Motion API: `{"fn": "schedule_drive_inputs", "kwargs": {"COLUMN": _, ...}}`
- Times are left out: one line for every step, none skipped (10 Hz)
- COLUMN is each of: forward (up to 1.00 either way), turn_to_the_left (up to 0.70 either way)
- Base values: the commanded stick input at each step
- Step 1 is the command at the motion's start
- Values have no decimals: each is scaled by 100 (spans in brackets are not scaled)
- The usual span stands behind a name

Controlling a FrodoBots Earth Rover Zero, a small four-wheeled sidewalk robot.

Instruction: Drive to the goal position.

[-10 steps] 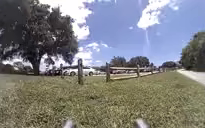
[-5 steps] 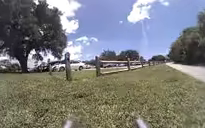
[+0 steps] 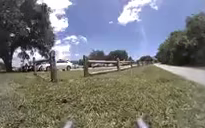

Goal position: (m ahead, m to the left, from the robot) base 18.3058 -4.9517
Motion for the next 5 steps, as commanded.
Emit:
{"fn": "schedule_drive_inputs", "kwargs": {"forward": 50, "turn_to_the_left": -25}}
{"fn": "schedule_drive_inputs", "kwargs": {"forward": 50, "turn_to_the_left": -25}}
{"fn": "schedule_drive_inputs", "kwargs": {"forward": 50, "turn_to_the_left": -25}}
{"fn": "schedule_drive_inputs", "kwargs": {"forward": 50, "turn_to_the_left": -25}}
{"fn": "schedule_drive_inputs", "kwargs": {"forward": 50, "turn_to_the_left": -25}}
